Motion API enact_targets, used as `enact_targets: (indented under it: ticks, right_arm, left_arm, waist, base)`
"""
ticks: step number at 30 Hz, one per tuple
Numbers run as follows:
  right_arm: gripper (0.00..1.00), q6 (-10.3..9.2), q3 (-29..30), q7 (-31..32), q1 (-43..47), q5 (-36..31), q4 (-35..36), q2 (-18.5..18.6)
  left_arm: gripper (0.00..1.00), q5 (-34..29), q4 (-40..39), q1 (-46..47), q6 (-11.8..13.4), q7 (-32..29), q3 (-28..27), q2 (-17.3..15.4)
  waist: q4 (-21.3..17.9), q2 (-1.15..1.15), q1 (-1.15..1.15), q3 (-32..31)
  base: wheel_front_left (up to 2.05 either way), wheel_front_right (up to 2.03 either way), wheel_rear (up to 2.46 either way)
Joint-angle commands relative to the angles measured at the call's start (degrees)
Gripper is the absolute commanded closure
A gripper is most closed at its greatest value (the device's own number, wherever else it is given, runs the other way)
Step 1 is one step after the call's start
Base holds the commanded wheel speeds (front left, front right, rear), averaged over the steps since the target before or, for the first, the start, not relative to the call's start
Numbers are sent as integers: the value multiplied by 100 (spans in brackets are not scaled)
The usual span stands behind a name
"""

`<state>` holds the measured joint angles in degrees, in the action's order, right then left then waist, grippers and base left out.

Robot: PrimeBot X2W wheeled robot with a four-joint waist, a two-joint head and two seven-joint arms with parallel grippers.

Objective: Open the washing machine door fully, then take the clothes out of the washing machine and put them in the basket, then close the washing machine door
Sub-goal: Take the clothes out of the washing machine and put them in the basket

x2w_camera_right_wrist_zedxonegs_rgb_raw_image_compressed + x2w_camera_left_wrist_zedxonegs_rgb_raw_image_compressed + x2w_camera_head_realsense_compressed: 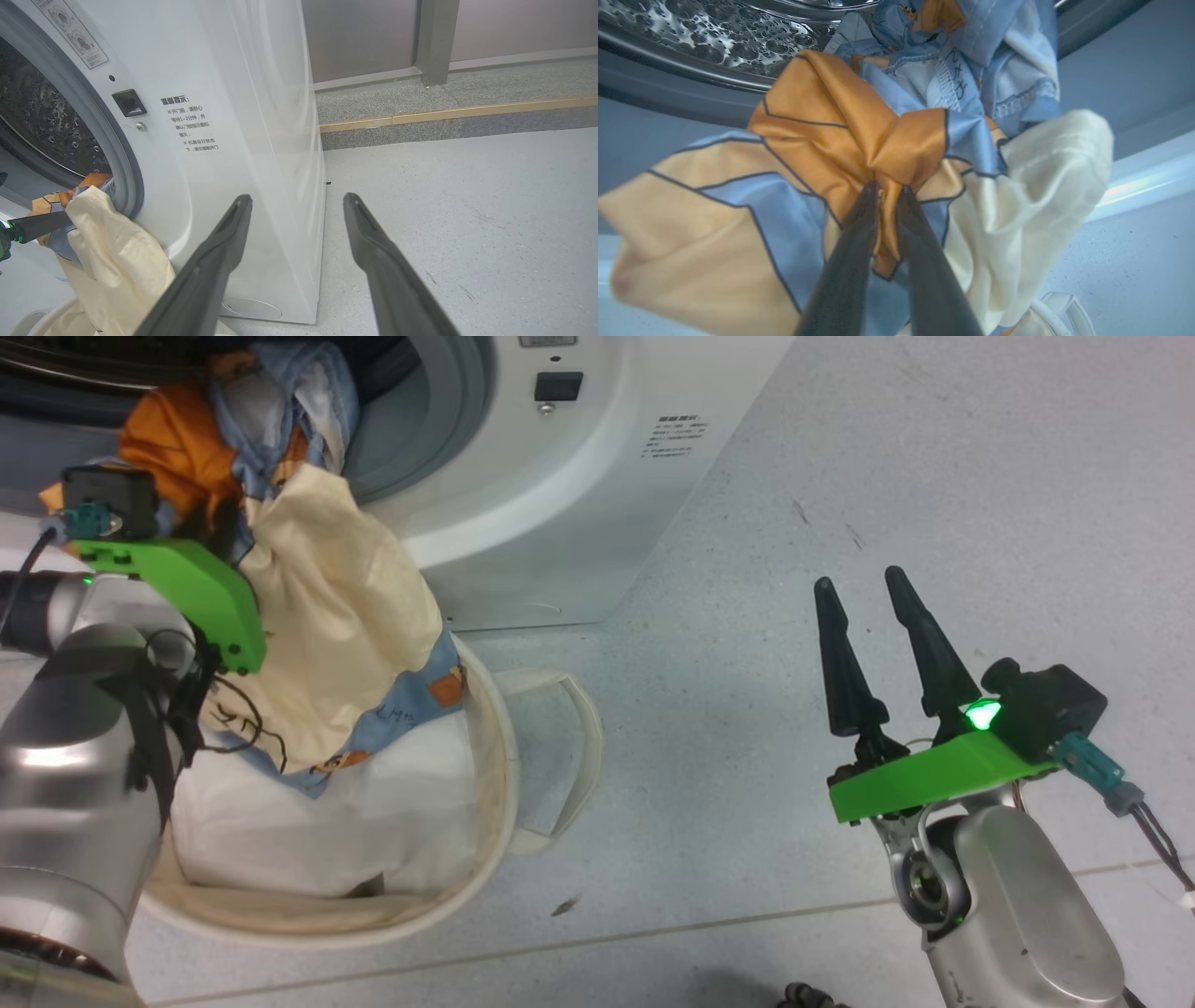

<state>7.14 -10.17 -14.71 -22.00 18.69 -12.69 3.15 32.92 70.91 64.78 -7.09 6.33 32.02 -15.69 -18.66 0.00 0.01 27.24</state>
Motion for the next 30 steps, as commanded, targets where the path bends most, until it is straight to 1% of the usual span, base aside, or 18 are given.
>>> enact_targets:
  ticks: [1, 9, 13, 15, 19, 23, 25, 26, 30]
  right_arm:
    - [0, 35, -60, -29, -52, 27, 182, -27]
    - [0, 35, -49, -29, 7, -26, 74, -27]
    - [0, 35, 6, -29, 98, -64, 2, -27]
    - [0, 35, 46, -29, 159, -68, -30, -27]
    - [0, 35, 102, -29, 296, -87, -127, -27]
    - [0, 35, 112, -29, 405, -129, -243, -27]
    - [0, 35, 109, -29, 448, -151, -291, -27]
    - [0, 35, 109, -29, 448, -151, -291, -27]
    - [0, 35, 83, -29, 511, -185, -361, -27]
  left_arm:
    - [100, -37, -49, 171, -16, 68, -72, -163]
    - [100, 165, 30, 15, -35, 476, -77, -46]
    - [100, 305, -264, -211, -37, 685, -29, -3]
    - [100, 439, -535, -410, -38, 753, -10, -2]
    - [100, 616, -1109, -914, -38, 833, 20, -104]
    - [100, 699, -1847, -1483, -38, 859, -47, -208]
    - [100, 695, -2335, -1805, 32, 863, -110, -252]
    - [100, 695, -2335, -1805, 32, 863, -110, -252]
    - [100, 738, -3403, -2556, 277, 823, -134, -358]
  waist:
    - [13, 0, 0, -18]
    - [119, 0, 0, -372]
    - [225, 0, 0, -616]
    - [305, 0, 0, -750]
    - [484, 0, 0, -1037]
    - [681, 0, 0, -1310]
    - [777, 0, 0, -1438]
    - [777, 0, 0, -1438]
    - [933, 0, 0, -1645]
  base:
    - [0, 0, 0]
    - [0, 0, 0]
    - [0, 0, 0]
    - [0, 0, 0]
    - [0, 0, 0]
    - [0, 0, 0]
    - [0, 0, 0]
    - [0, 0, 0]
    - [0, 0, 0]
